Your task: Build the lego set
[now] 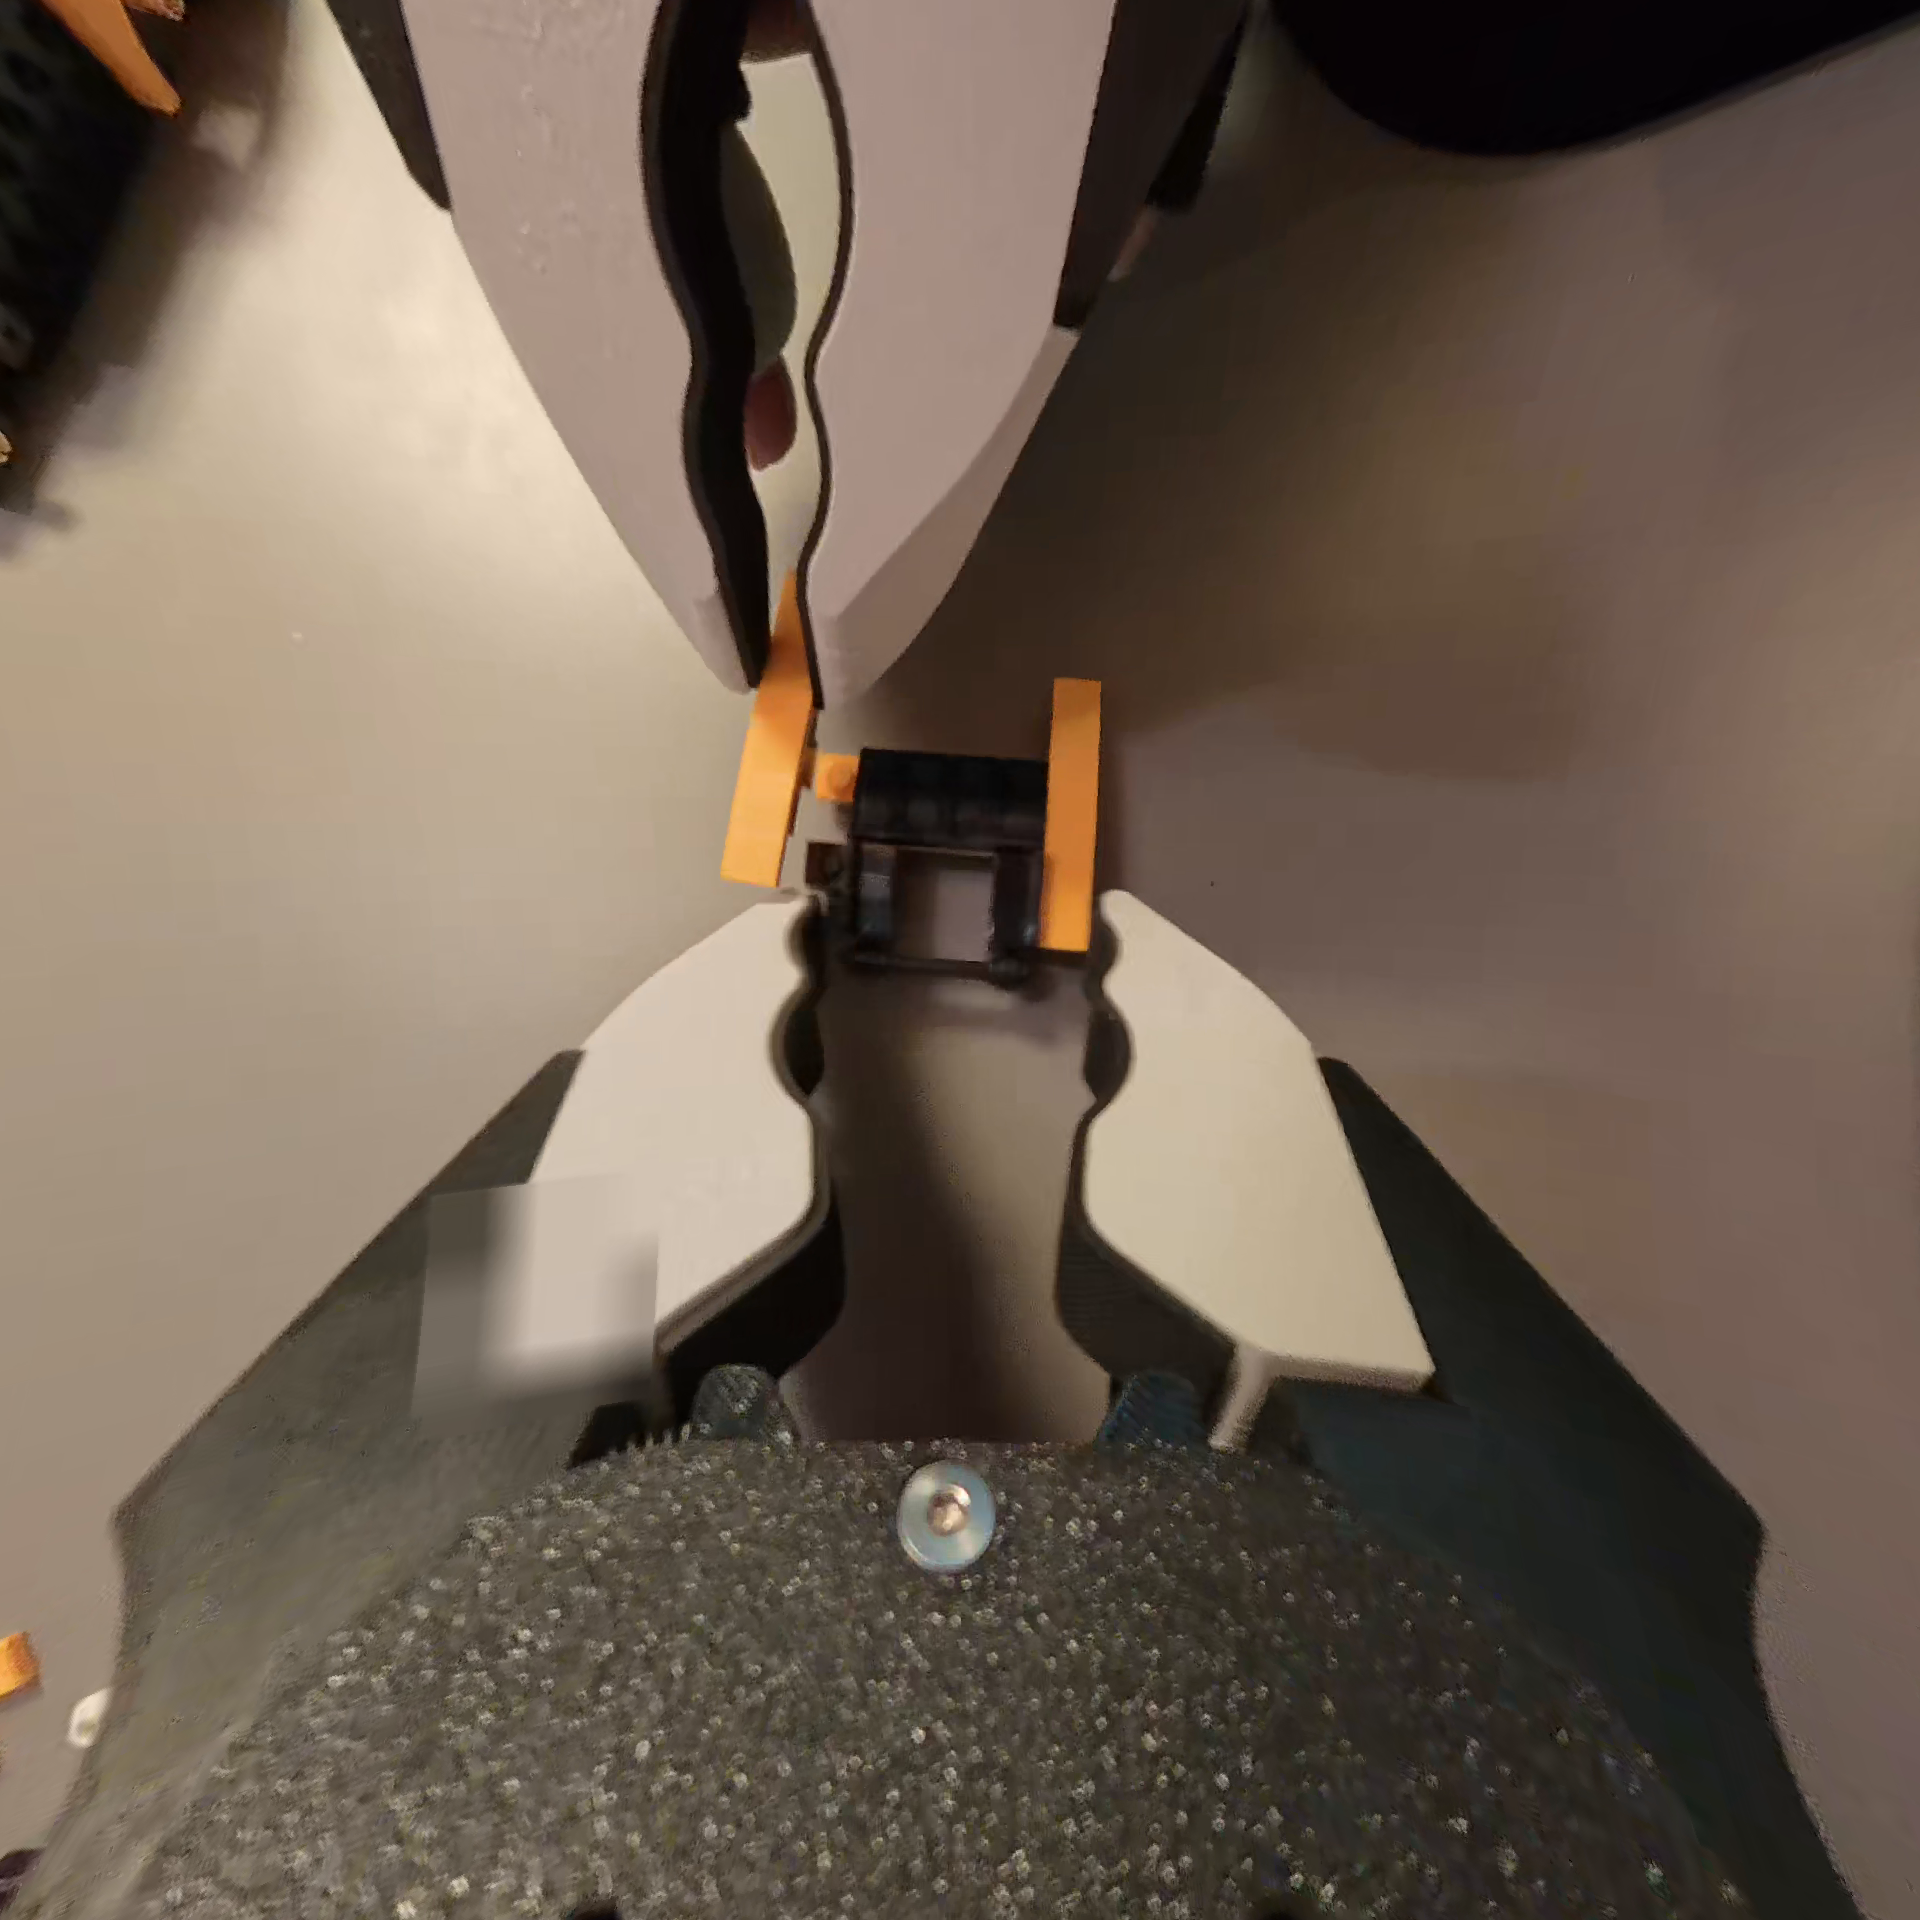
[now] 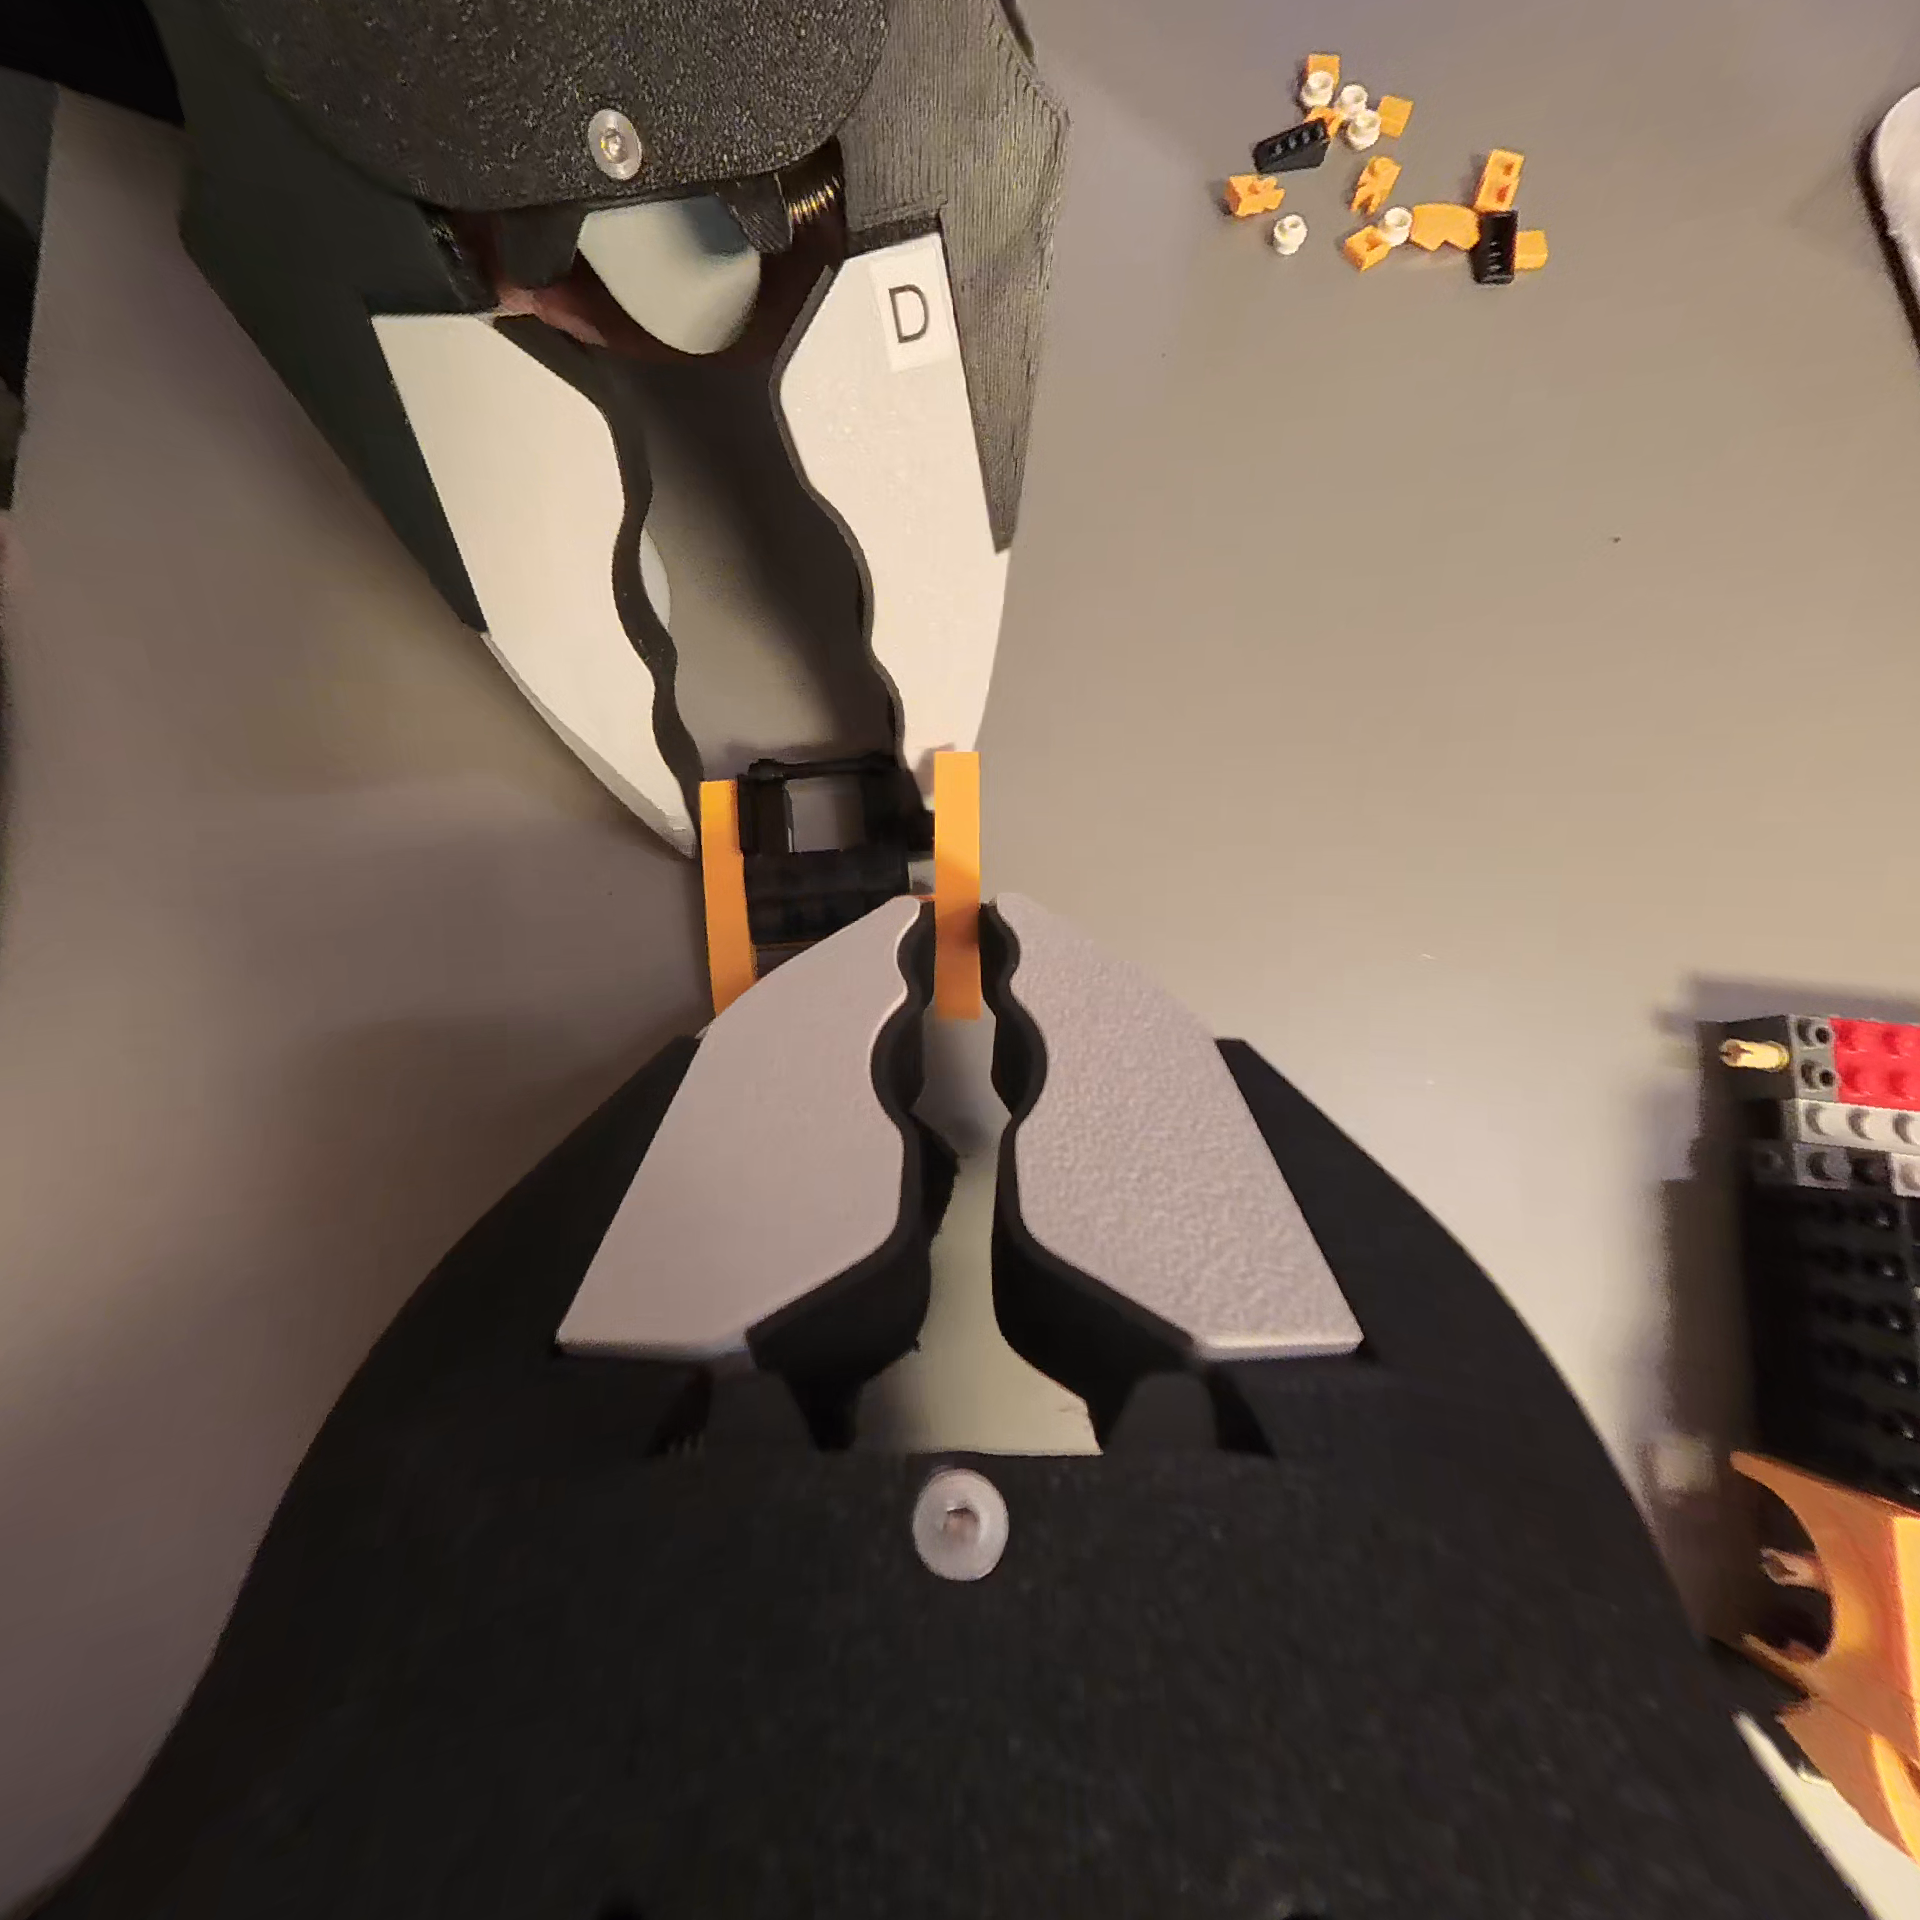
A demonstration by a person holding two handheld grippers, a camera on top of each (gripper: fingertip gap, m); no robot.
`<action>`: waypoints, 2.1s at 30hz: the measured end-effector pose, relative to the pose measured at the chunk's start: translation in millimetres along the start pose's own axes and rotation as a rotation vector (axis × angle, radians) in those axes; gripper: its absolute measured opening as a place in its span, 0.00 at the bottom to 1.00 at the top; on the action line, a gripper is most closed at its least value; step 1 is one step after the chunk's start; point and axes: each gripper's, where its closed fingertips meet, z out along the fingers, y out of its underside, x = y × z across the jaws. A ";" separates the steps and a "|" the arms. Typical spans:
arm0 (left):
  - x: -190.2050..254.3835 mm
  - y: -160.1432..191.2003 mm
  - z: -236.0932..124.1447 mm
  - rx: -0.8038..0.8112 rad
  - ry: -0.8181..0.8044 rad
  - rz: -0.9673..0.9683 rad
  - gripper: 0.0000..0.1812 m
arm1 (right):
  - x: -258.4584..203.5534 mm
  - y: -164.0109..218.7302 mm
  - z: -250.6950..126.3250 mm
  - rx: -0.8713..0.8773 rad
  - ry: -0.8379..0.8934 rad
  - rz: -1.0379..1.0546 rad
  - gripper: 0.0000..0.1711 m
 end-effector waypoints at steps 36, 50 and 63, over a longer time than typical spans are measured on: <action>1.5 8.2 -7.8 0.036 -0.028 -0.096 0.25 | -4.5 5.2 9.4 -0.059 -0.073 0.154 0.05; 1.5 -13.2 -11.1 0.090 -0.017 0.074 0.35 | -6.7 7.0 11.0 -0.109 -0.102 0.150 0.04; 5.3 -9.6 -5.1 0.064 -0.013 0.111 0.34 | -10.1 9.3 11.4 -0.102 -0.148 0.172 0.05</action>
